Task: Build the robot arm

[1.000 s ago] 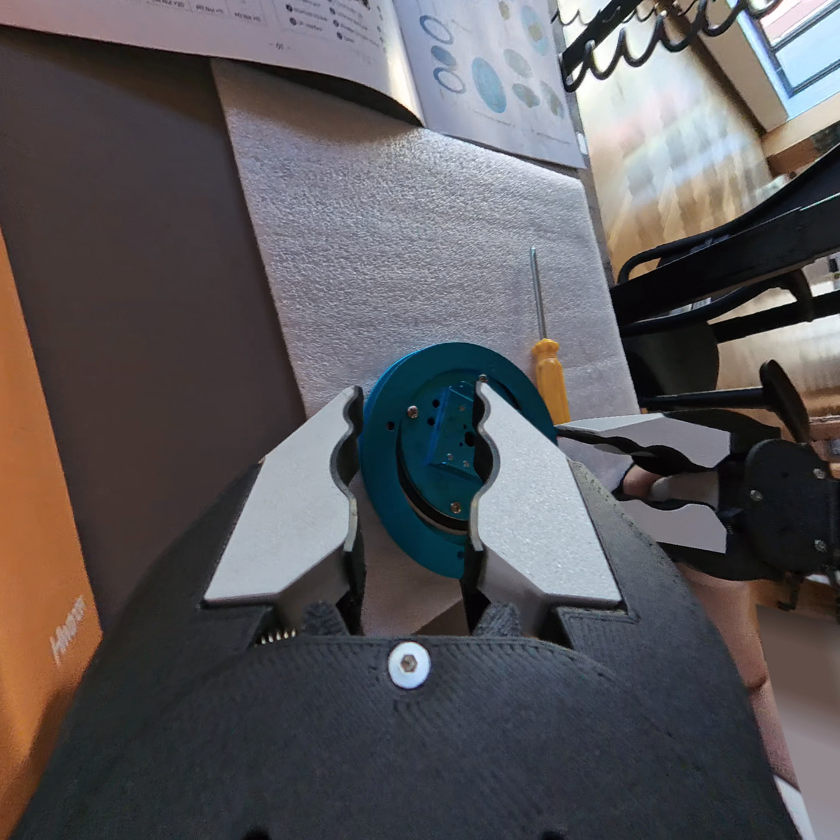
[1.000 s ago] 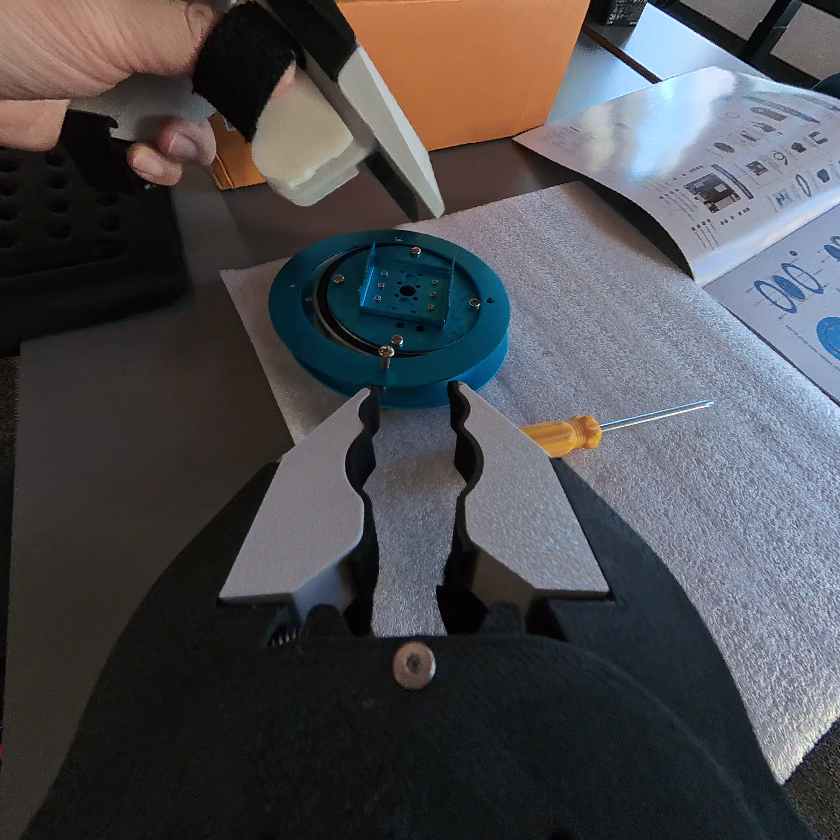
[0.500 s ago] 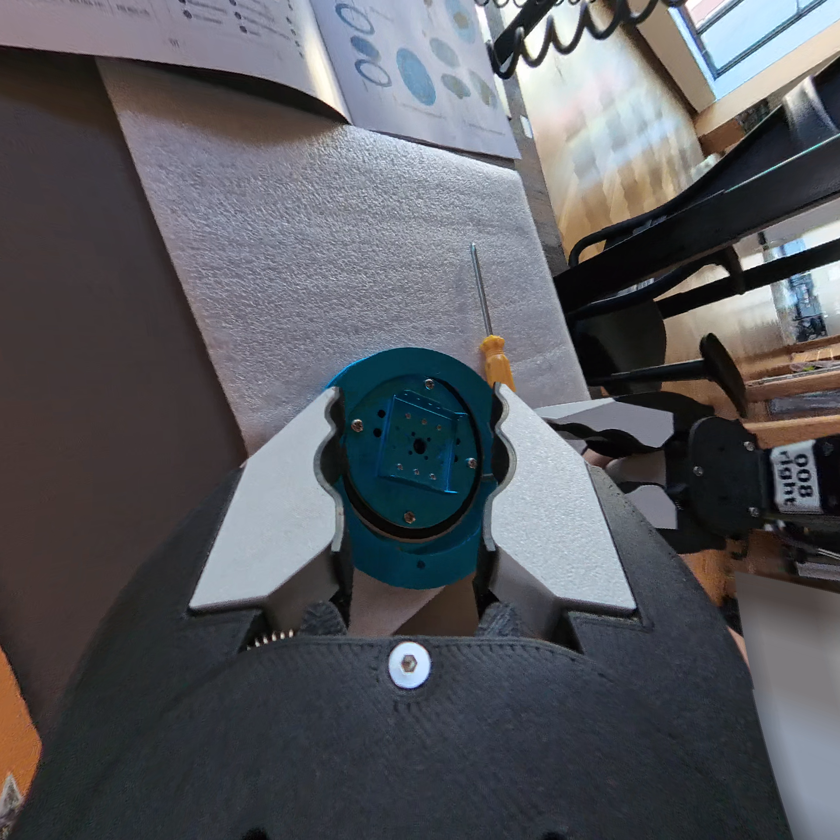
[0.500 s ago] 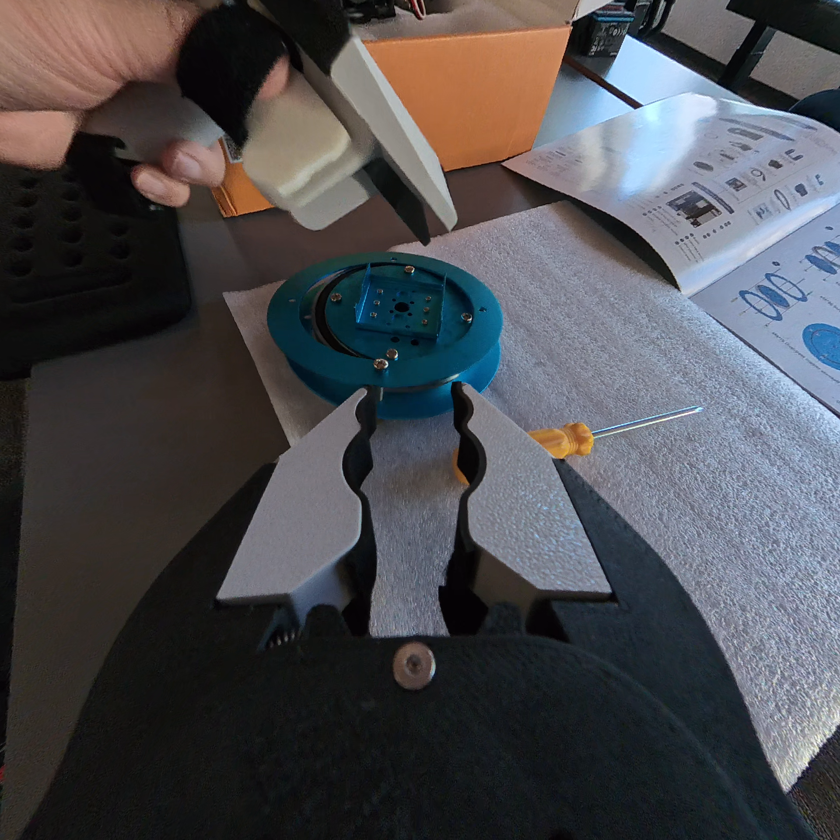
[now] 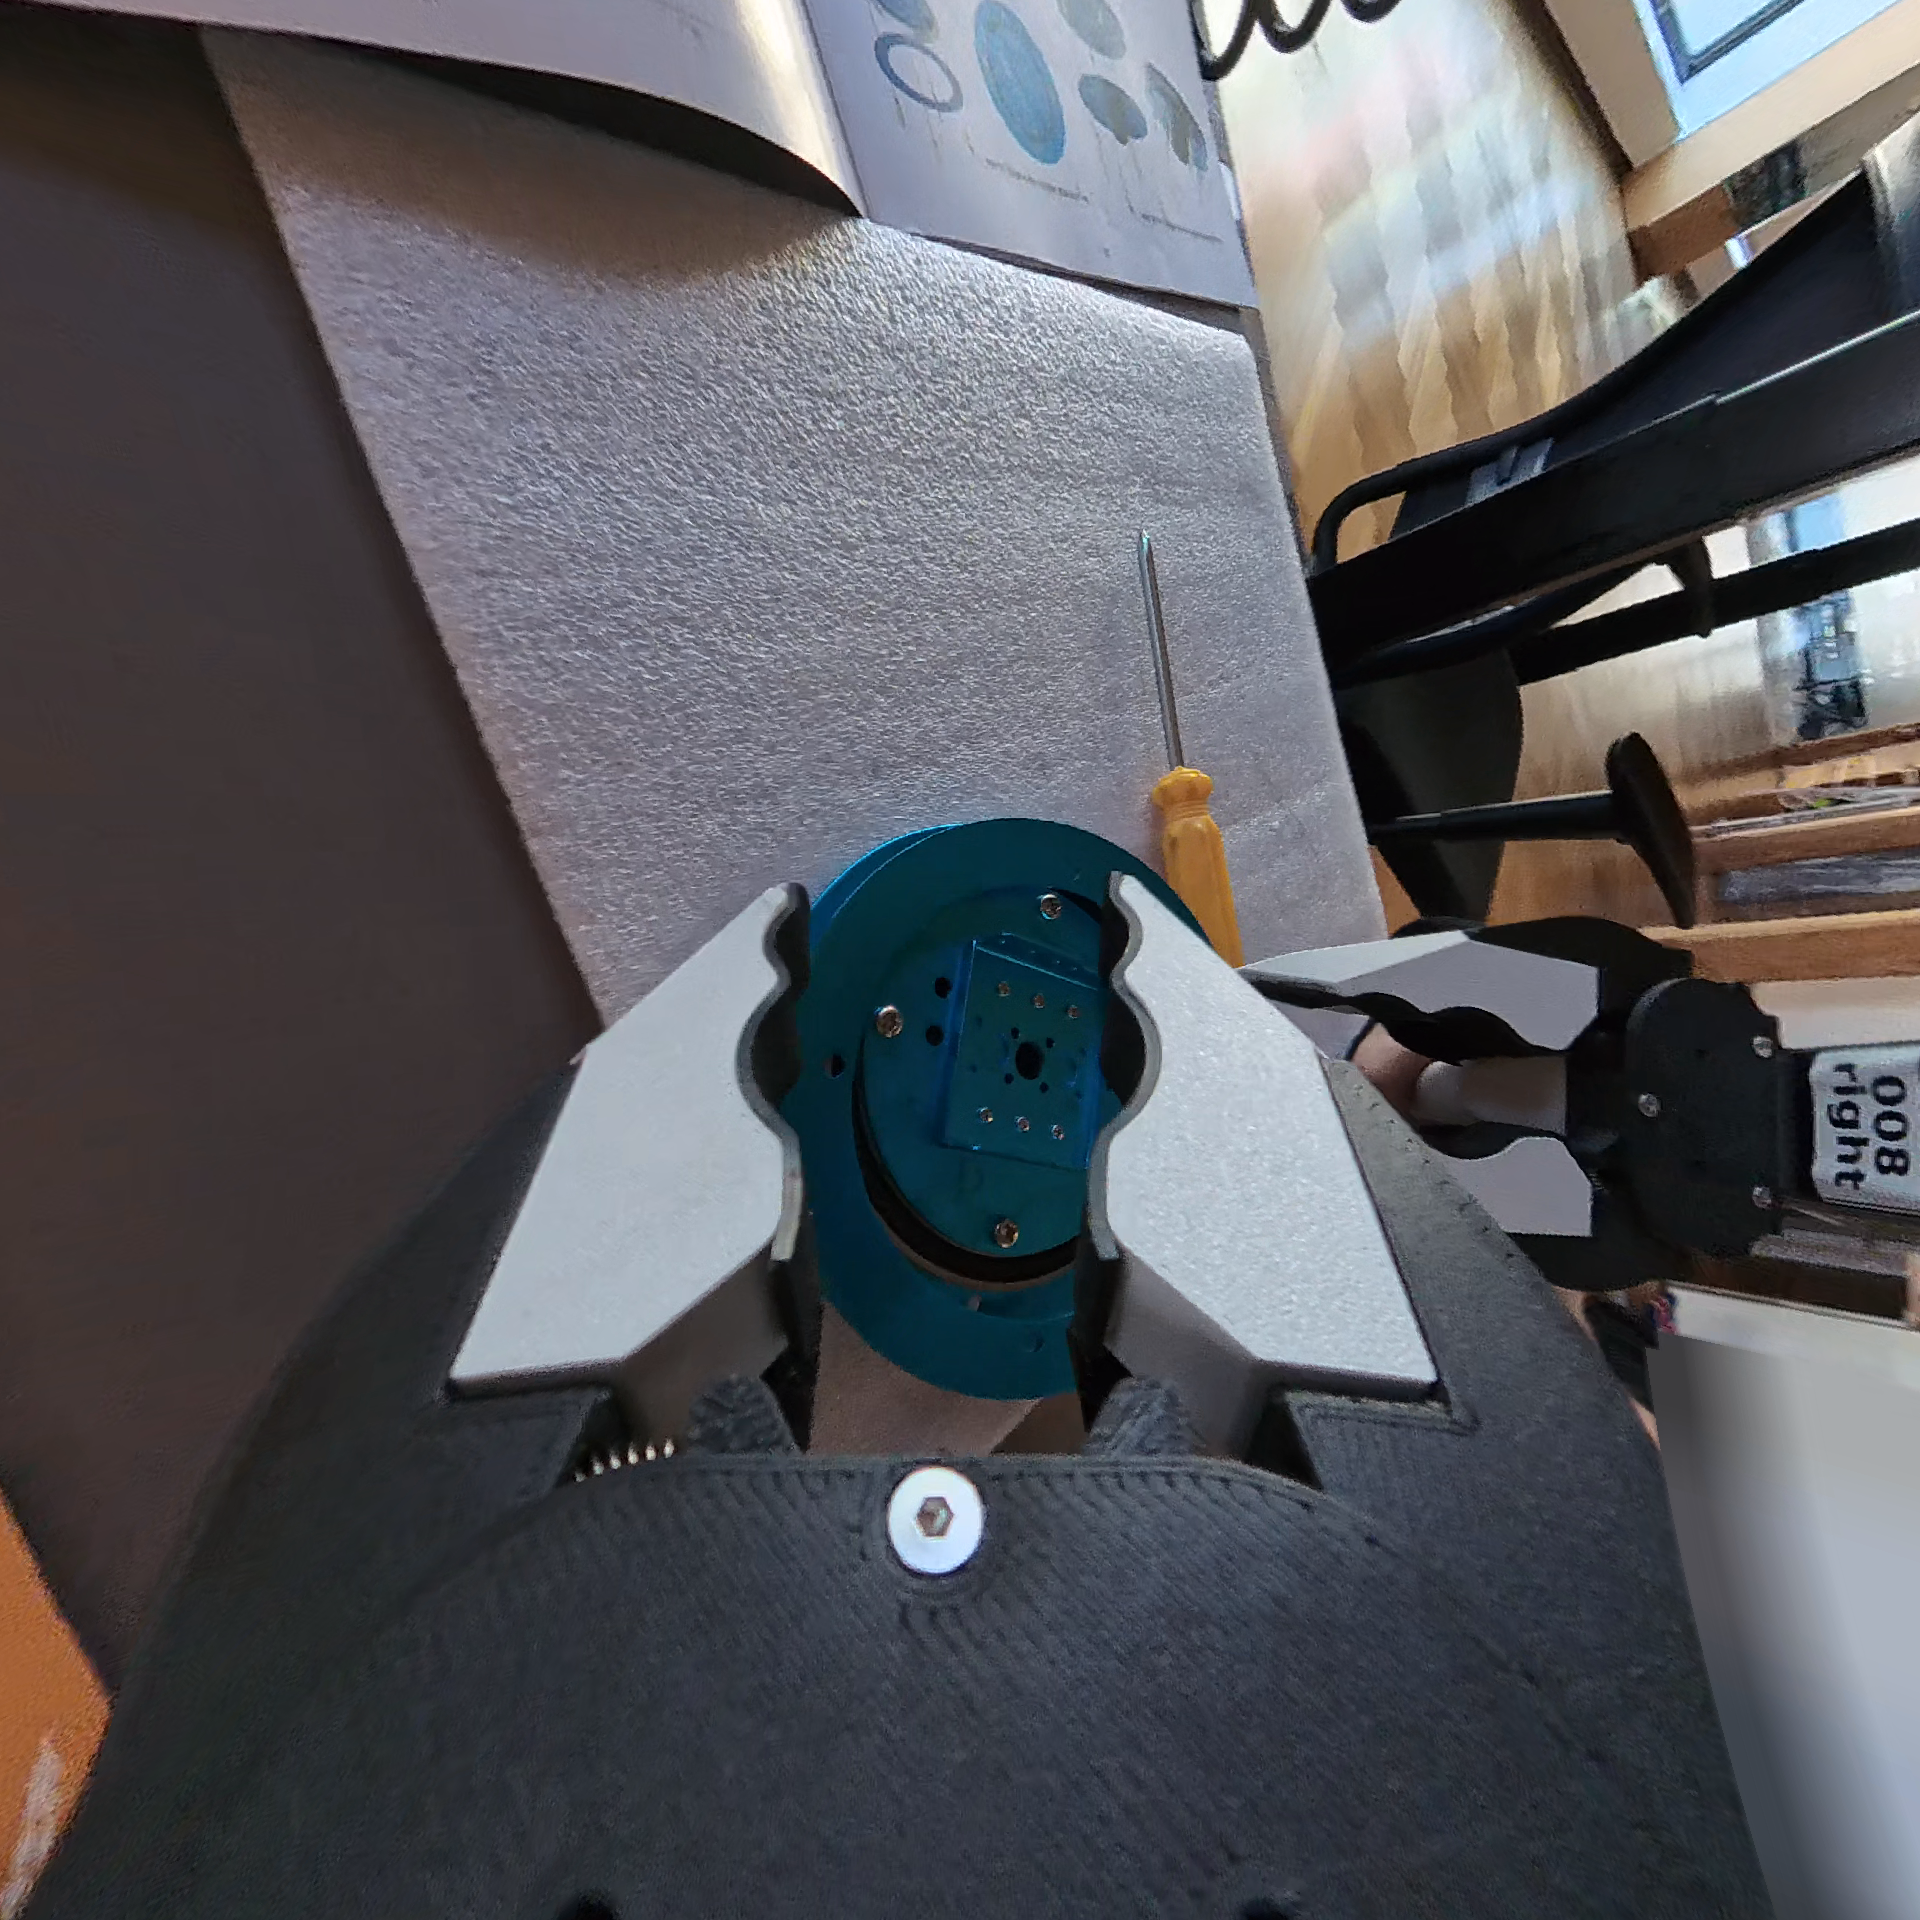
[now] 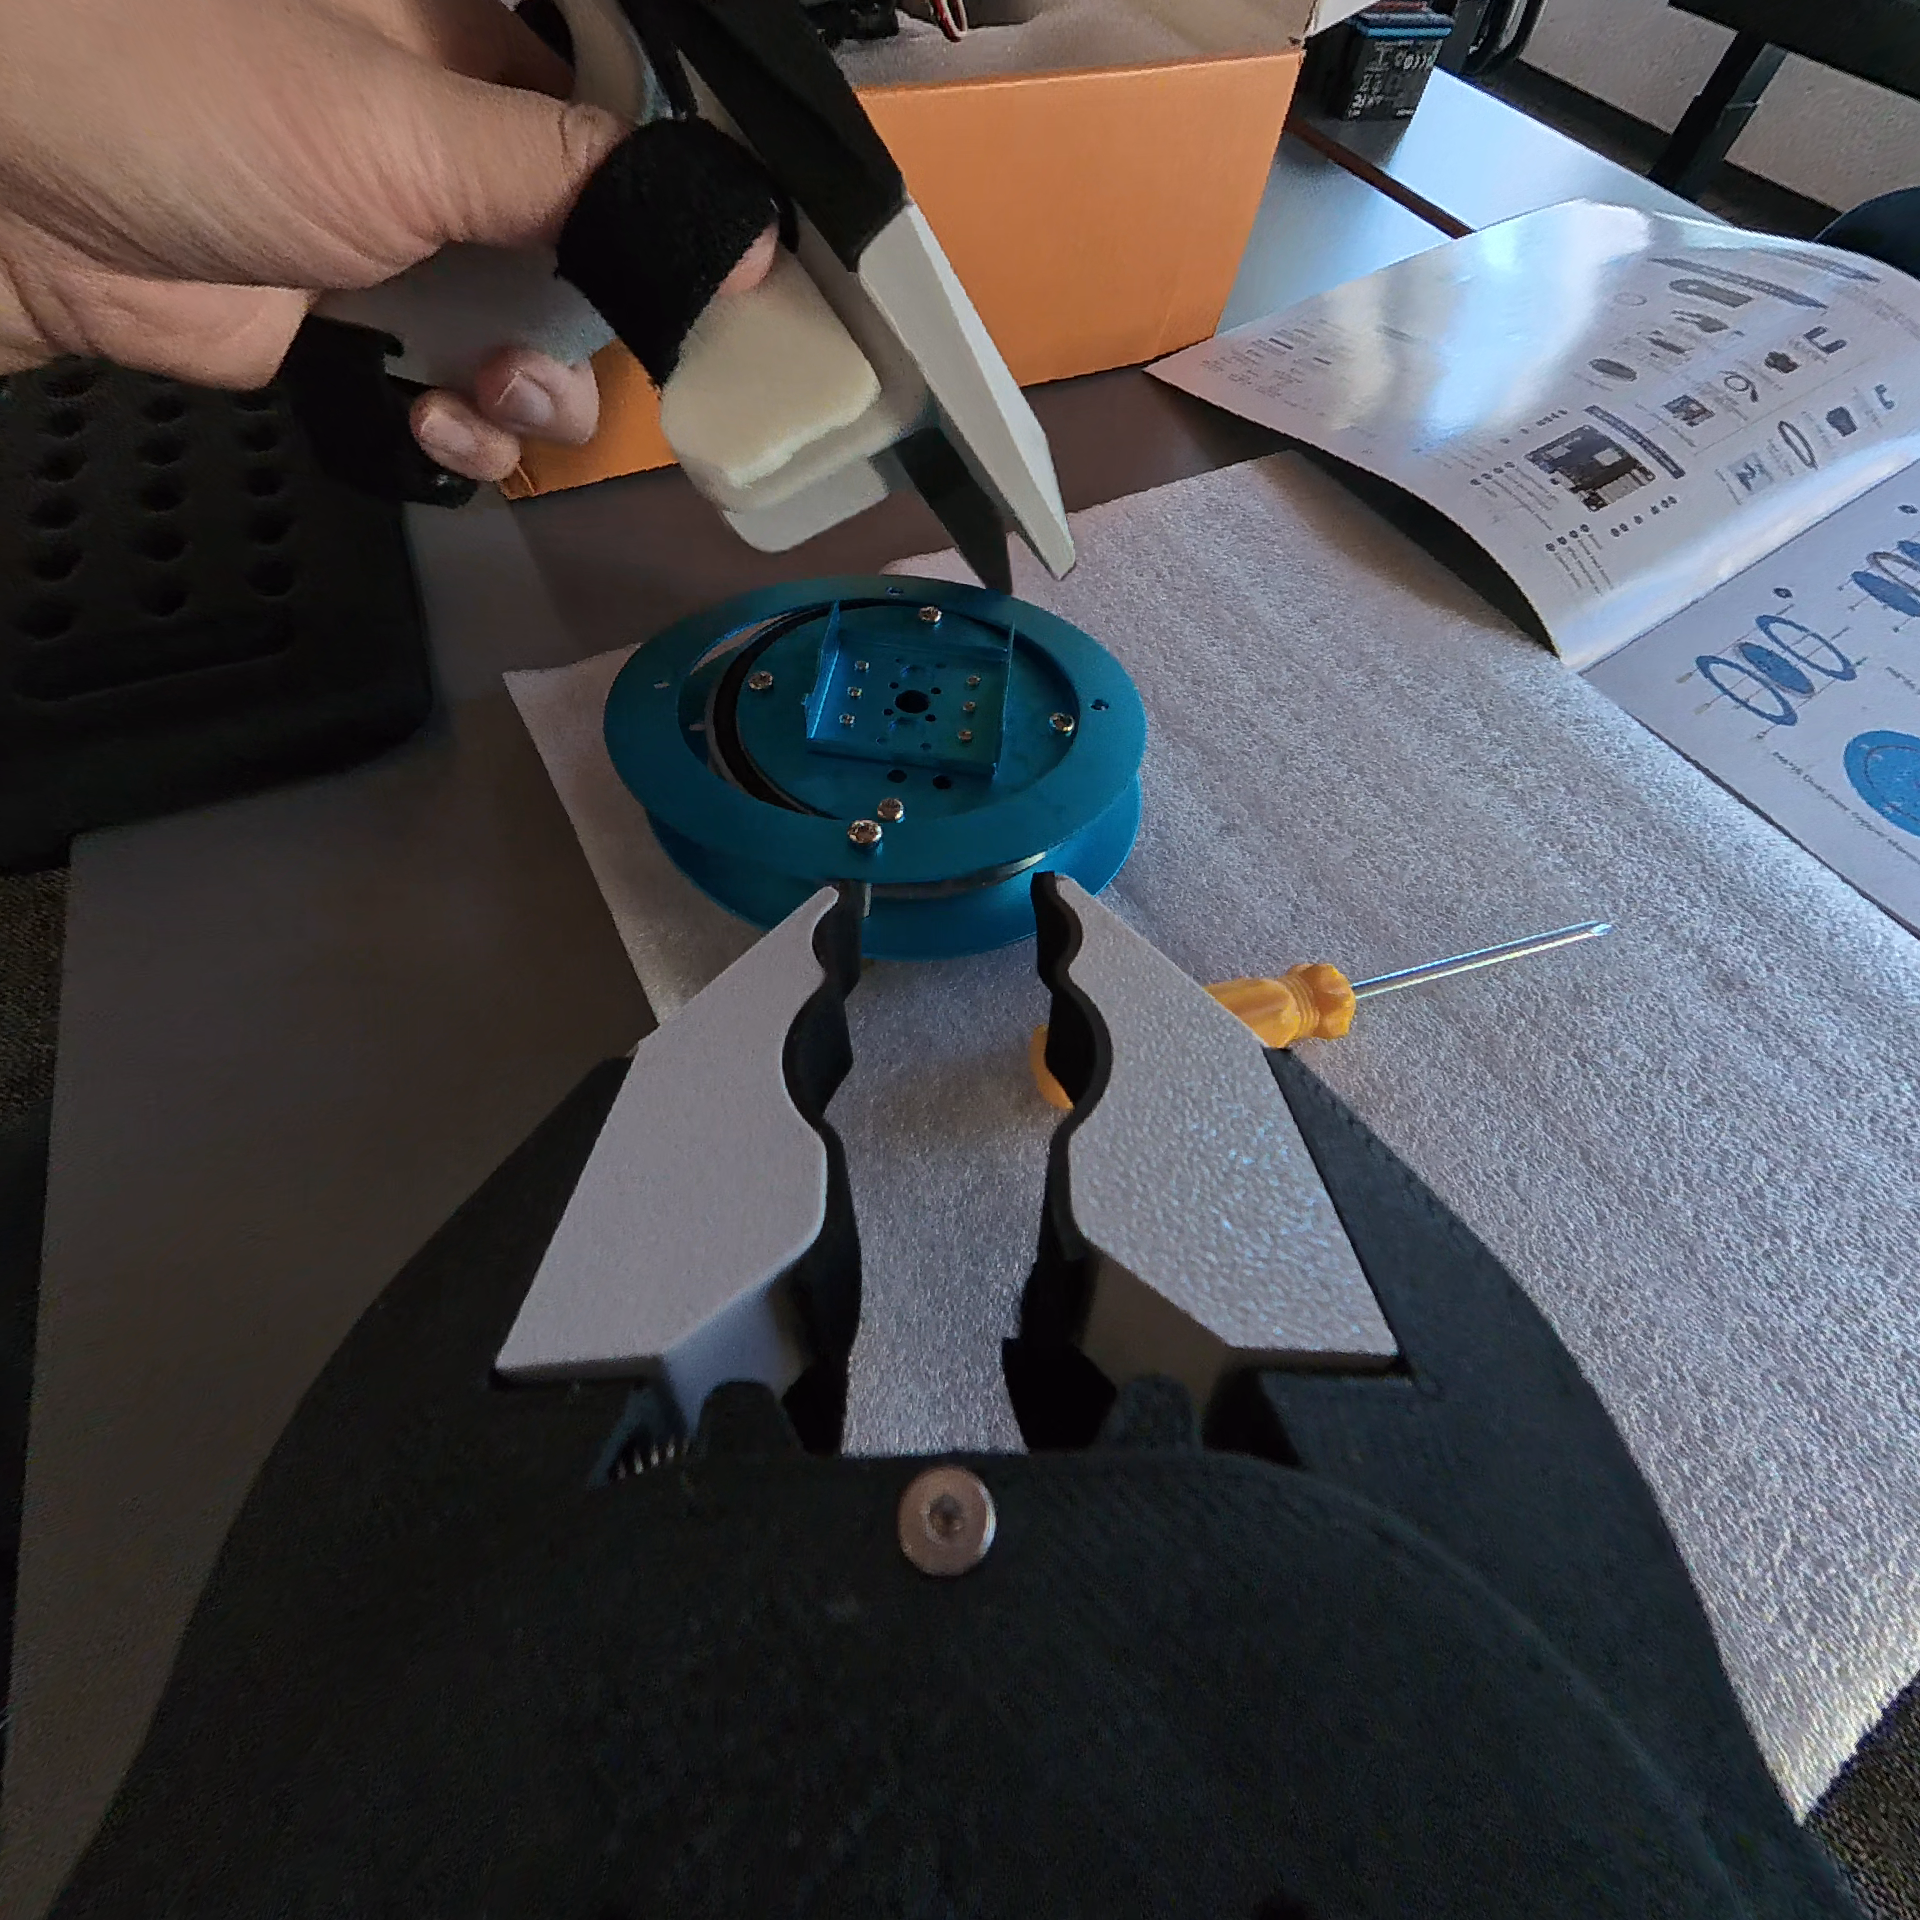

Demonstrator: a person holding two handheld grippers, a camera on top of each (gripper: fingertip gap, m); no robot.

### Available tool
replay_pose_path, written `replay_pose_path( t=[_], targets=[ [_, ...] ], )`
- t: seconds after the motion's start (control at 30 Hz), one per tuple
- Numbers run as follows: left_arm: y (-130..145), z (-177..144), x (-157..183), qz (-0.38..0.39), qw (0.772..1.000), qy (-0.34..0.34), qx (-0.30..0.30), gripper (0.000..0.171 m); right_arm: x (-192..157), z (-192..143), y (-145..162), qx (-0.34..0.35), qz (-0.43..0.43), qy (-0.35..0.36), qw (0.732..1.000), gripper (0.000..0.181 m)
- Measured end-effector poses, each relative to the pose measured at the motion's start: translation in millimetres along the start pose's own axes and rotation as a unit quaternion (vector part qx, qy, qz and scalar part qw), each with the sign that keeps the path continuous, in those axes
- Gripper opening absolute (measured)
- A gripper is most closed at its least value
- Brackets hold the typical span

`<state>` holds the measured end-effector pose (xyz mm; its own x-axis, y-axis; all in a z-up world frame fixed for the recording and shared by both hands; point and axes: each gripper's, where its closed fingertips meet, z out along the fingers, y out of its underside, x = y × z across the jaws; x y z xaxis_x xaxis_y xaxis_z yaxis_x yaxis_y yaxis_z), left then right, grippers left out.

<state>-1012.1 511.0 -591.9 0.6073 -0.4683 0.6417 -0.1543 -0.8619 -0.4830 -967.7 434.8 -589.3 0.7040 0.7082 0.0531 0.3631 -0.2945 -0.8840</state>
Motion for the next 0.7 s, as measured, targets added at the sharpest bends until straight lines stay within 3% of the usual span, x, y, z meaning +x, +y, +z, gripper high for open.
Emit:
replay_pose_path(
  t=[0.33,0.47,0.7],
  targets=[
    [-1.3,1.7,-1.8,-0.039,0.999,0.034,-0.003,0.043,2.9,1.1,0.9,-0.005,-0.023,0.008,1.000,0.037],
    [-1.1,3.0,1.1,-0.028,0.999,0.033,-0.001,0.050,2.8,1.5,-1.0,-0.003,-0.058,0.017,0.998,0.037],
    [-3.6,-4.2,10.8,0.018,0.999,0.029,0.026,0.060,3.2,2.5,1.0,-0.011,-0.048,0.008,0.999,0.036]
  ],
)
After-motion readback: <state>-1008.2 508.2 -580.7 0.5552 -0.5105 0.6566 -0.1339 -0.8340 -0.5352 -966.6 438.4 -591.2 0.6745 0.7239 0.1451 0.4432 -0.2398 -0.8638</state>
